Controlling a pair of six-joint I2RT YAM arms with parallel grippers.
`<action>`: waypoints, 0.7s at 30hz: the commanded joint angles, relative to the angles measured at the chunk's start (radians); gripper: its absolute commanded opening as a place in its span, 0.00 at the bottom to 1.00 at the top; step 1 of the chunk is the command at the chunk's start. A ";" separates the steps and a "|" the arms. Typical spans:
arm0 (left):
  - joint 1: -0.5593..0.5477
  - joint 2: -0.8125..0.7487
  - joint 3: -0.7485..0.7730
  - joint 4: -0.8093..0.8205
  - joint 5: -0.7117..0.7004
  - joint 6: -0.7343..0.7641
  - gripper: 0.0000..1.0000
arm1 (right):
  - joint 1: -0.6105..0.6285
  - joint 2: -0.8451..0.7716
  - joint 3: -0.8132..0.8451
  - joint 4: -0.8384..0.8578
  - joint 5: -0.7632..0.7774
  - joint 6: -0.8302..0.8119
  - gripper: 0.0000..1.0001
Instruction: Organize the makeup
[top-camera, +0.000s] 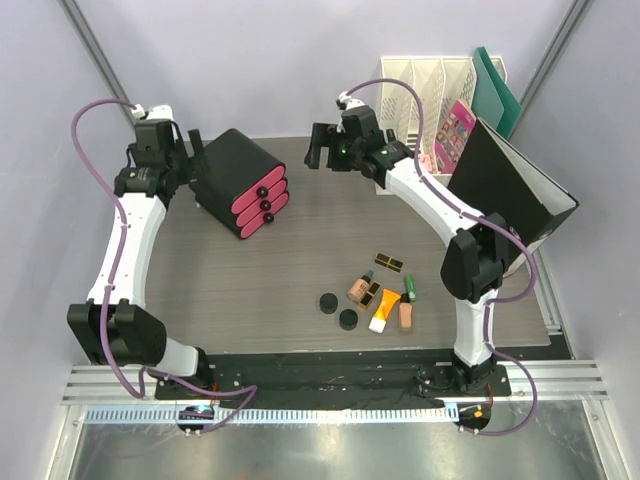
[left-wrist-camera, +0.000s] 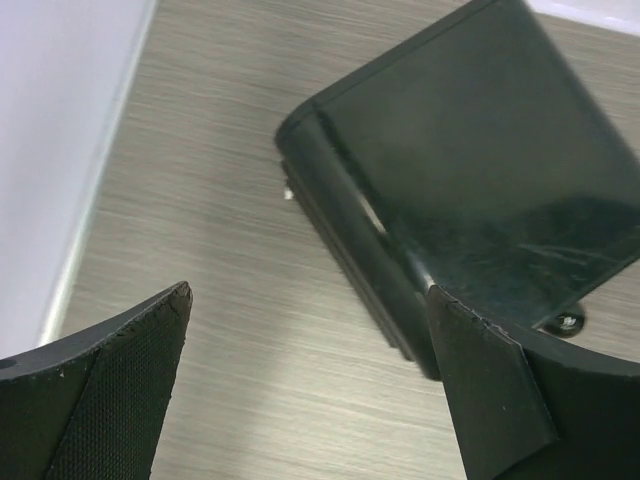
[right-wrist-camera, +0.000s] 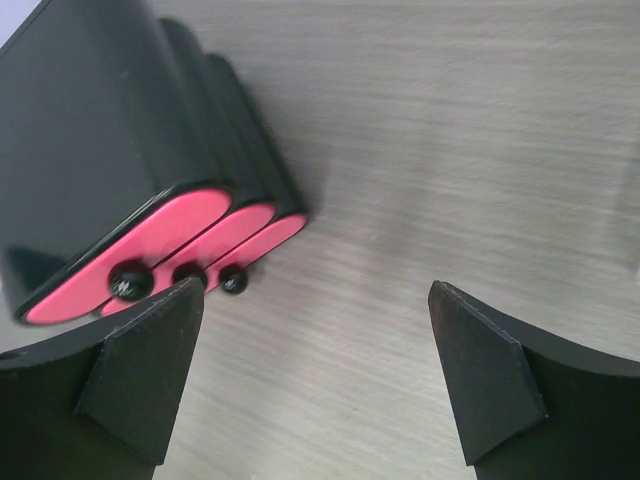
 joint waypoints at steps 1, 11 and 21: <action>-0.001 0.033 0.036 0.093 0.122 -0.047 1.00 | 0.026 0.016 0.029 0.005 -0.094 0.053 1.00; 0.001 0.191 0.105 0.204 0.365 -0.136 0.00 | 0.036 0.086 0.024 0.138 -0.323 0.188 1.00; 0.001 0.364 0.164 0.234 0.541 -0.183 0.00 | 0.034 0.220 0.055 0.328 -0.544 0.406 0.75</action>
